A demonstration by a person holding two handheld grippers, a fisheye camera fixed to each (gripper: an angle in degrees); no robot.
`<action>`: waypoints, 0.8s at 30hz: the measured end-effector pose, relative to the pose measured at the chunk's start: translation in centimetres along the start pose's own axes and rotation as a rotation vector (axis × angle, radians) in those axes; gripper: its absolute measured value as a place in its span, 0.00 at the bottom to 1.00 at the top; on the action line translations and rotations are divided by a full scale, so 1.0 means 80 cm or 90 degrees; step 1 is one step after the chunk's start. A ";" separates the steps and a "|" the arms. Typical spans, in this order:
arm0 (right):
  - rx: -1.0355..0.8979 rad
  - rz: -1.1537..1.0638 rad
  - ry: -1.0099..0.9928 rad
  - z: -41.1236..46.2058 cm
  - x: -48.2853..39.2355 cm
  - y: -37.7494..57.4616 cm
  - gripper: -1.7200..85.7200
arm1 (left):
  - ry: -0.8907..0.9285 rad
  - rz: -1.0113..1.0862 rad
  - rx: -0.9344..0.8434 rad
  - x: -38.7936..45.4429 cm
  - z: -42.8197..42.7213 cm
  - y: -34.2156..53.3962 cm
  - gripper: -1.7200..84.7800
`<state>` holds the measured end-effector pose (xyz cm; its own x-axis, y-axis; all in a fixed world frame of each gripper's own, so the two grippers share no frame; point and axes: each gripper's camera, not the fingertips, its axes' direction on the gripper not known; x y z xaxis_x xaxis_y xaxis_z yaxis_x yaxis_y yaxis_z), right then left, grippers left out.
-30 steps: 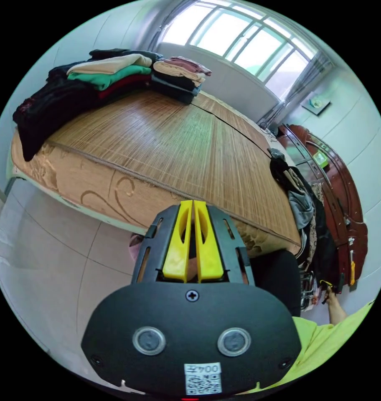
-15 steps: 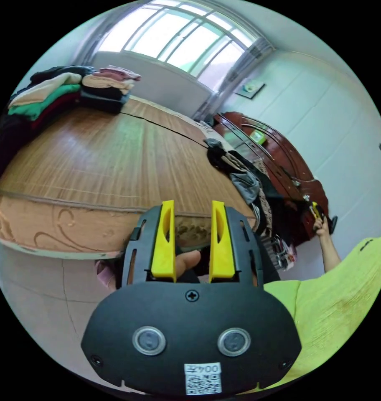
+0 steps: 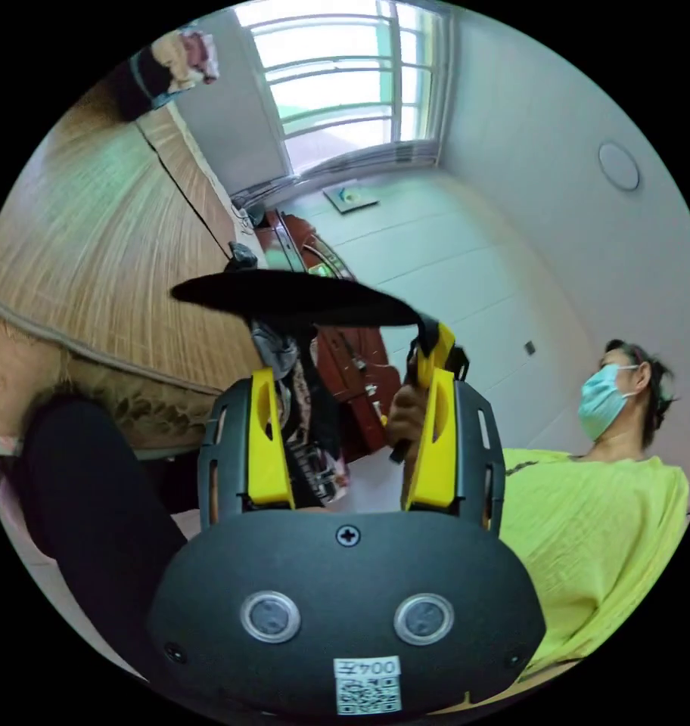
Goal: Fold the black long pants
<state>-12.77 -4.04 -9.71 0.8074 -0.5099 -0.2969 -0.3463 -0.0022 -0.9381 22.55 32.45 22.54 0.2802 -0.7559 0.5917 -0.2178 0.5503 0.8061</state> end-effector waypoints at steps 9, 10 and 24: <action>-0.032 0.088 -0.041 -0.008 0.019 0.065 0.02 | 0.145 -0.140 -0.015 -0.012 -0.085 -0.043 0.37; -0.031 0.089 -0.043 -0.010 0.018 0.067 0.02 | 0.173 -0.175 -0.008 -0.018 -0.081 -0.050 0.37; 0.014 0.140 0.177 -0.037 -0.035 0.068 0.14 | 0.098 -0.141 -0.047 0.001 -0.003 -0.169 0.07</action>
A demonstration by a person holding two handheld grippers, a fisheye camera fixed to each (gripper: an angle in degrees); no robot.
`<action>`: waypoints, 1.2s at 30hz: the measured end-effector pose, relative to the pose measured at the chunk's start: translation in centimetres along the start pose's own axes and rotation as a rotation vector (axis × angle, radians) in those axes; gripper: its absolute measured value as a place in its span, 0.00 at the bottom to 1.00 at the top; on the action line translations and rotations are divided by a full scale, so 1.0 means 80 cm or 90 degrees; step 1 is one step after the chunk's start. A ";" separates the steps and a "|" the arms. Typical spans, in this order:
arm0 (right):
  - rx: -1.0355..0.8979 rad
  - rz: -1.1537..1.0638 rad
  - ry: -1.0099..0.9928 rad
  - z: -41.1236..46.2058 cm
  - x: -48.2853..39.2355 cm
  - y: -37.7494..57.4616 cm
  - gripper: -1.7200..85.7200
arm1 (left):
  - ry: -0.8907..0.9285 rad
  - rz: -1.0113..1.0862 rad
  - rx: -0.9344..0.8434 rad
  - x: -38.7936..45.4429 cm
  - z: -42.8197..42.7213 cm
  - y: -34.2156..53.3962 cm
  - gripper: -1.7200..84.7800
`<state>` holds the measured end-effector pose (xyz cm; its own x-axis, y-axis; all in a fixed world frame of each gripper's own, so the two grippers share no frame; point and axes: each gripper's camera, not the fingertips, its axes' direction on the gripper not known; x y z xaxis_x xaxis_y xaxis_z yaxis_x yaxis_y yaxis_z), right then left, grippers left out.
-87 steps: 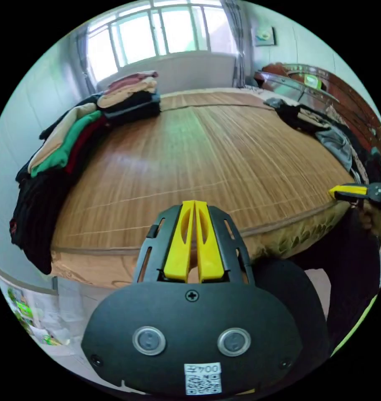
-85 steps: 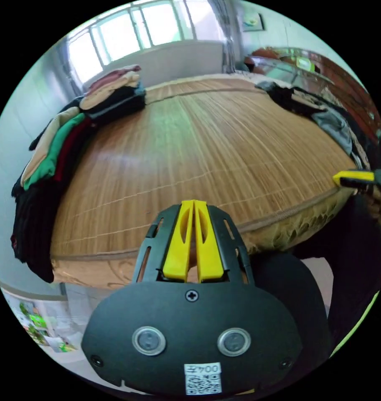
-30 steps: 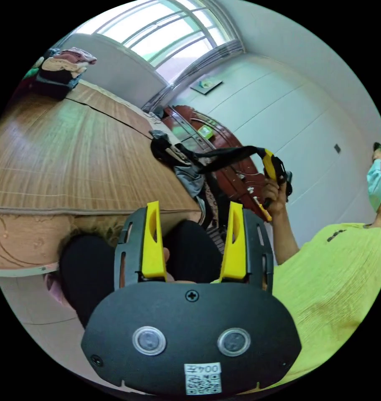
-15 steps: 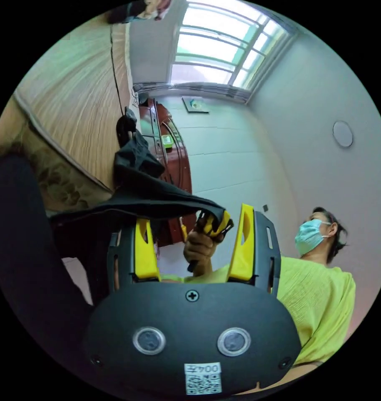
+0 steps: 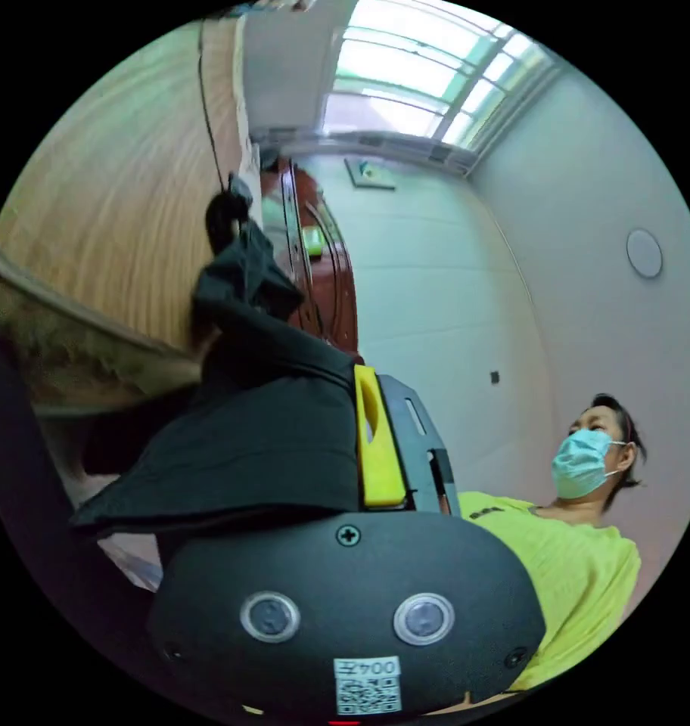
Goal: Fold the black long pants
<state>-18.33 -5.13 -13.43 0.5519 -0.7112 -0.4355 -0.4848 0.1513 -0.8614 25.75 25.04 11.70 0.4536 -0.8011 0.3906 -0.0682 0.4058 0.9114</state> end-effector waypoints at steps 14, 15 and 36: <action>-0.001 -0.047 0.529 0.003 -0.021 -0.059 0.09 | -0.400 0.172 0.269 0.022 -0.192 -0.038 0.20; -0.003 -0.027 0.533 0.009 -0.011 -0.065 0.07 | -0.416 0.172 0.273 0.009 -0.181 -0.027 0.21; -0.188 0.132 0.561 0.144 0.263 -0.208 0.01 | -0.979 0.404 -0.140 -0.441 0.232 0.112 0.14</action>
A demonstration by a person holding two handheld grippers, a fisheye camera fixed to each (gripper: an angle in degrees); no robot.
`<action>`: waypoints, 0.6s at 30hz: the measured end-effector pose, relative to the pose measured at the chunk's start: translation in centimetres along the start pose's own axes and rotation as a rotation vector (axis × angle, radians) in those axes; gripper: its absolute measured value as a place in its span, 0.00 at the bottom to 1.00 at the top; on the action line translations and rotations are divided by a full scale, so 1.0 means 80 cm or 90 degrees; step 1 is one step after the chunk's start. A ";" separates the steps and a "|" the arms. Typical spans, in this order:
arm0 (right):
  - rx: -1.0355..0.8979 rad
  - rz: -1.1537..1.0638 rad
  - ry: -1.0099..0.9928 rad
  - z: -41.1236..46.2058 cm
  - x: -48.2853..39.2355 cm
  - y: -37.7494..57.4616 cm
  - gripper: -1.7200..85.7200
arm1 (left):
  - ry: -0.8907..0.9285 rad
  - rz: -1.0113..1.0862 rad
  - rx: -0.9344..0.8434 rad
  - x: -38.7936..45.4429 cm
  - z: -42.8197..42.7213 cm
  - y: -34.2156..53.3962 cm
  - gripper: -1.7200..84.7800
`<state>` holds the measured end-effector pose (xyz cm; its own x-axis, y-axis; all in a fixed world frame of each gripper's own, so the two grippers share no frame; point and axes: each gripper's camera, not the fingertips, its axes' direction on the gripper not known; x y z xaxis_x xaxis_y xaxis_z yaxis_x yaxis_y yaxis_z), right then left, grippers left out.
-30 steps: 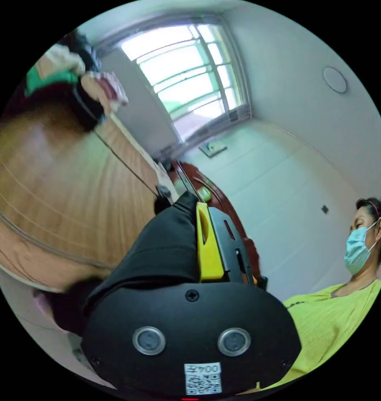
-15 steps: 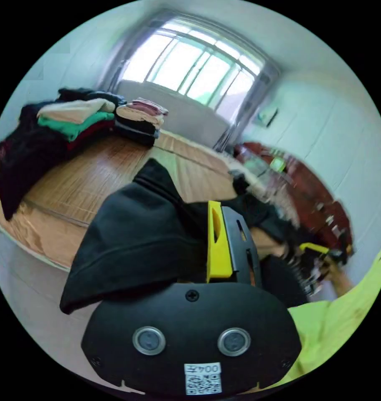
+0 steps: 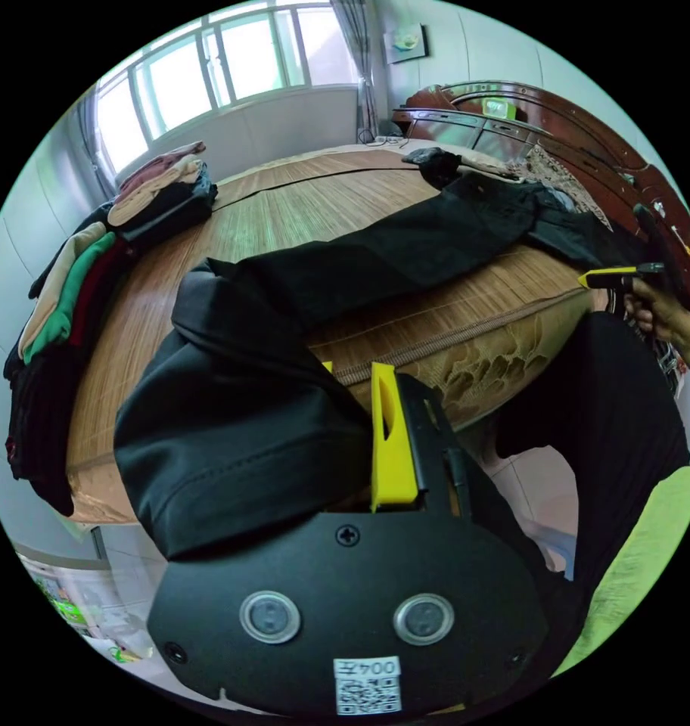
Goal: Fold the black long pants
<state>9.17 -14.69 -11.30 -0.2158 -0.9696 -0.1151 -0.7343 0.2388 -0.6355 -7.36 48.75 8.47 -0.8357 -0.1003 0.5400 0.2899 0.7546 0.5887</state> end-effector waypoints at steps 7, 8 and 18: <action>0.013 -0.044 -0.012 0.015 0.039 -0.003 0.02 | 0.043 0.008 -0.003 -0.009 0.046 0.046 0.13; 0.013 -0.037 -0.046 0.015 0.059 -0.004 0.02 | 0.053 0.004 -0.004 -0.014 0.052 0.054 0.13; 0.144 0.262 -0.164 -0.019 0.375 -0.073 0.14 | 0.019 0.013 0.001 -0.029 0.077 0.117 0.13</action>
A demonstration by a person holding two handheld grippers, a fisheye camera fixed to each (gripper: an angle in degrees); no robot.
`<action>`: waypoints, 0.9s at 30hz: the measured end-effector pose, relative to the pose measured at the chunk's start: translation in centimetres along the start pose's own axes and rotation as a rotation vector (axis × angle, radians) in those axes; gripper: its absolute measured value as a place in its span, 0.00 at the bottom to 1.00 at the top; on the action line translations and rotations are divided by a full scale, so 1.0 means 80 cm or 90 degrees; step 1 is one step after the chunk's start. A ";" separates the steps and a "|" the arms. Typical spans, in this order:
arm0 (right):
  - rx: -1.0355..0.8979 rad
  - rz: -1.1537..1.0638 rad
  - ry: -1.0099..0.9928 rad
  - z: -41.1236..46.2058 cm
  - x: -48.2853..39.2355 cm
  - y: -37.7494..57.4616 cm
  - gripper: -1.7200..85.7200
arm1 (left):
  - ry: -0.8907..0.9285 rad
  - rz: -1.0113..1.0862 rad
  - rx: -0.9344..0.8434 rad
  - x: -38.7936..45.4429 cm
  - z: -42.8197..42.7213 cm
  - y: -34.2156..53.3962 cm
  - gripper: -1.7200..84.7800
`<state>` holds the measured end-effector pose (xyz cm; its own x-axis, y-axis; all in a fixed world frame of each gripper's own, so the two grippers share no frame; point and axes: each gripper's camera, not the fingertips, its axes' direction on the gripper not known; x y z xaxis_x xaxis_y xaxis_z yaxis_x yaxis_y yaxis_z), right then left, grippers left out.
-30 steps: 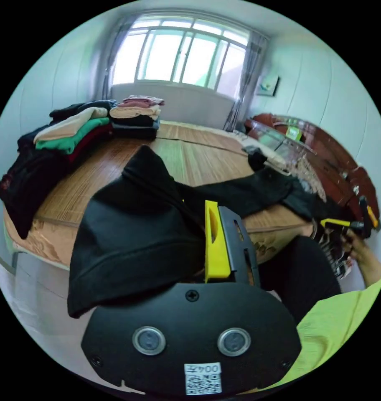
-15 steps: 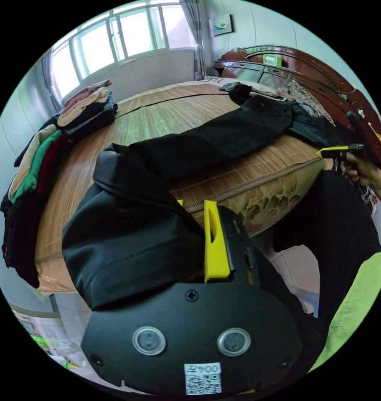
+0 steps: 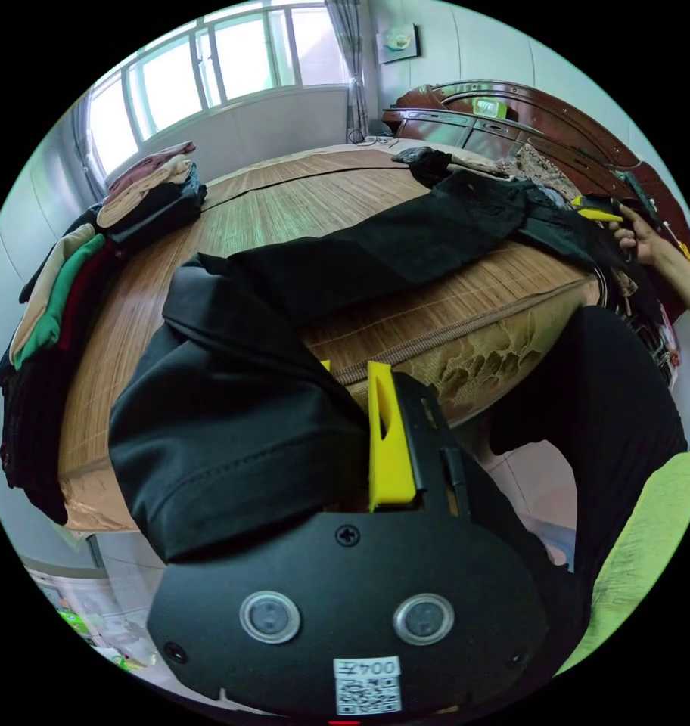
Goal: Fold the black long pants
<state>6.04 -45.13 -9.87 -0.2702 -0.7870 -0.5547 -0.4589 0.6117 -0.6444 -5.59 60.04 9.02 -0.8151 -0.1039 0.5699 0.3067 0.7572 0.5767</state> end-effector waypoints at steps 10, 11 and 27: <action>-0.122 0.061 0.014 0.068 0.091 -0.034 0.08 | -0.009 -0.025 0.007 -0.049 -0.012 0.065 0.13; -0.122 0.046 -0.017 0.057 0.093 -0.033 0.07 | -0.010 -0.040 0.010 -0.058 -0.021 0.076 0.13; 0.257 -0.094 -0.723 -0.432 -0.137 -0.097 0.06 | 0.146 -0.080 0.190 -0.122 -0.188 0.246 0.19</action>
<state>-16.66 -44.04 19.39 0.7509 -0.4567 -0.4771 -0.0708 0.6626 -0.7456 15.82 66.23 23.60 -0.6963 -0.3234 0.6408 0.0270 0.8803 0.4736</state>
